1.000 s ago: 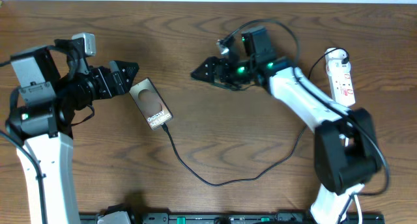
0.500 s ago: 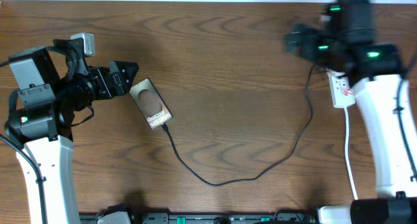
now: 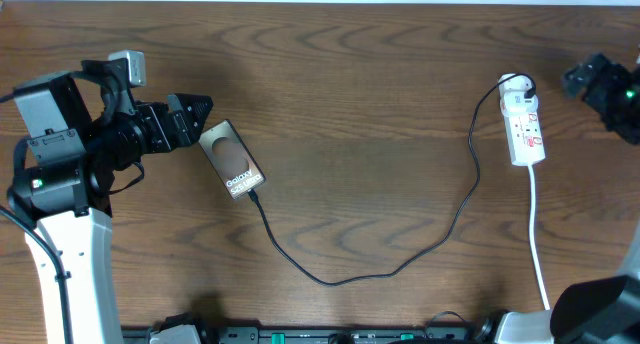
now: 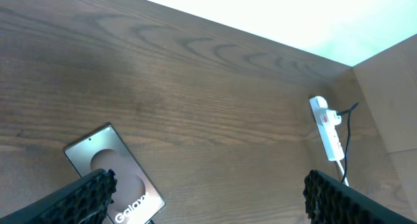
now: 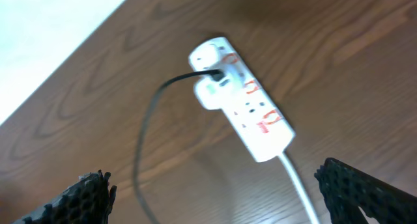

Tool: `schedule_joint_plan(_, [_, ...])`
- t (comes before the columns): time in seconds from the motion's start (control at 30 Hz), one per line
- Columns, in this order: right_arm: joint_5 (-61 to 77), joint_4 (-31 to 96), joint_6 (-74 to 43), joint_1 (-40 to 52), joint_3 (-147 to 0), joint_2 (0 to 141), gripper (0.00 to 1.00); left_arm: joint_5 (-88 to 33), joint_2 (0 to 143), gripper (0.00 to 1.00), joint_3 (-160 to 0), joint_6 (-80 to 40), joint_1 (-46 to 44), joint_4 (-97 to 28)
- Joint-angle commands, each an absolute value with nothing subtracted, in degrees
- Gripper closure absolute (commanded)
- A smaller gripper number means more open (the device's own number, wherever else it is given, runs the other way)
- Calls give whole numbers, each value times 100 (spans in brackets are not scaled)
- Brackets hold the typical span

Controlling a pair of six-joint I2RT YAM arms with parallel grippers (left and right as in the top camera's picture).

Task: Plug charger to phone and switch on socket

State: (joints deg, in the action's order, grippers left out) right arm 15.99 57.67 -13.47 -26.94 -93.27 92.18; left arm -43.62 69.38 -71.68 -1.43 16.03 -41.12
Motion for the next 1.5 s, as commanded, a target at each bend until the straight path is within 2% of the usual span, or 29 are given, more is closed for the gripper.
schedule_joint_plan(0.0, [2147,5769,-467,-3039,-9341,9592,1,-4434,6989,6,-7185,-40,1616,-4106])
schedule_joint_plan(0.17, [3151,5763,1007,-3358,-9341,10162,1,-4434,7004,5,-7185,-40,1616,-4106])
schedule_joint_plan(0.37, [3623,5780,2001,-3352,-9341,10927,1,-4434,7008,5,-7185,-40,1616,-4106])
schedule_joint_plan(0.9, [3839,5238,2283,-3017,-9341,11891,1,-4434,7008,5,-7183,-43,1616,-4132])
schedule_joint_plan(1.47, [2985,4838,1822,-2689,-9336,11961,1,-4431,7008,5,-7183,-40,1616,-4239])
